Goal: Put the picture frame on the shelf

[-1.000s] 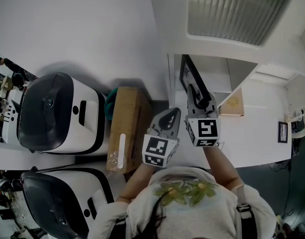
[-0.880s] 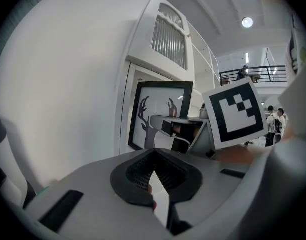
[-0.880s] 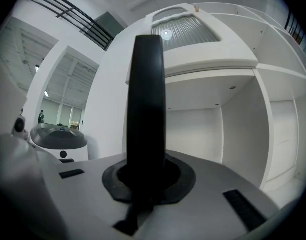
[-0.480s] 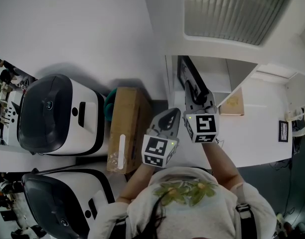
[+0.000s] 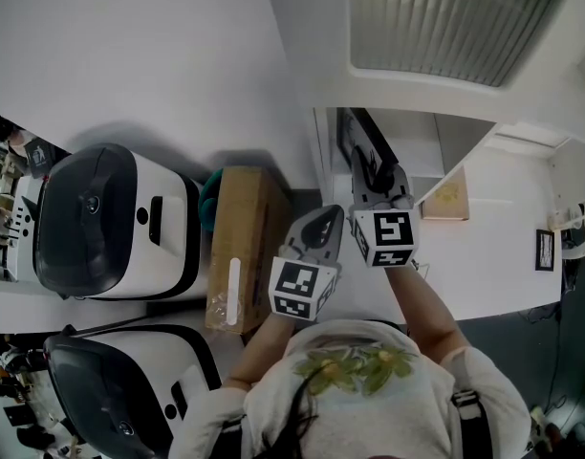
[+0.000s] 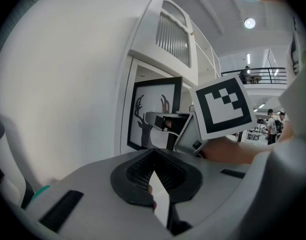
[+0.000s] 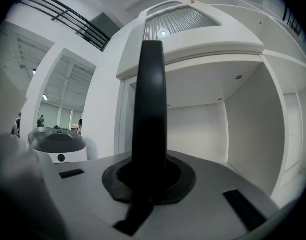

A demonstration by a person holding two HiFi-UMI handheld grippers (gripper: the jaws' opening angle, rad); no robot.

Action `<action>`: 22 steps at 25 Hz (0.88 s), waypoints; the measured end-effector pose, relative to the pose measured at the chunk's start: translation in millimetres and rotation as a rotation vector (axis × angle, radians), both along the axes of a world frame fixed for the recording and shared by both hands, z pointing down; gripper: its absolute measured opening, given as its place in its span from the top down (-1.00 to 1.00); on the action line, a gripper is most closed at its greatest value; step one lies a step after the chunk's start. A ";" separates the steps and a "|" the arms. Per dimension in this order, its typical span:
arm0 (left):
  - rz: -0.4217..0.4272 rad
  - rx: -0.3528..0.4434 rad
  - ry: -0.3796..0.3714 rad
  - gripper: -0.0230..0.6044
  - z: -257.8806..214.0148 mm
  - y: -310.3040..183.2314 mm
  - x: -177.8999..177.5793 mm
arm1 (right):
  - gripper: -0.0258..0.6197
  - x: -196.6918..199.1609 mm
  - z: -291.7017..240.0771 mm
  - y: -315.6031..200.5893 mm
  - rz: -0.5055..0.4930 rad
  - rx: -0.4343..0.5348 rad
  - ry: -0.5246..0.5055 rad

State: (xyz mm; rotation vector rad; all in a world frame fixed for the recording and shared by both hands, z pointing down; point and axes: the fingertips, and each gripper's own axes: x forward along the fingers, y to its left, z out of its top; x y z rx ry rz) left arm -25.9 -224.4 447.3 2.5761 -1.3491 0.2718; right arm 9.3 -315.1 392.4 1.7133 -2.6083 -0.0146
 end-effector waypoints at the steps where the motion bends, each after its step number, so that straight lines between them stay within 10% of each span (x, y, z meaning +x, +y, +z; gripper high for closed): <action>1: -0.001 0.000 0.001 0.84 0.2 -0.6 -0.4 | 0.81 -0.1 0.2 -0.9 0.002 0.001 0.001; 22: -0.005 -0.007 -0.009 0.84 1.6 -6.5 -4.1 | 0.81 -13.0 5.3 -9.5 -0.039 0.009 0.037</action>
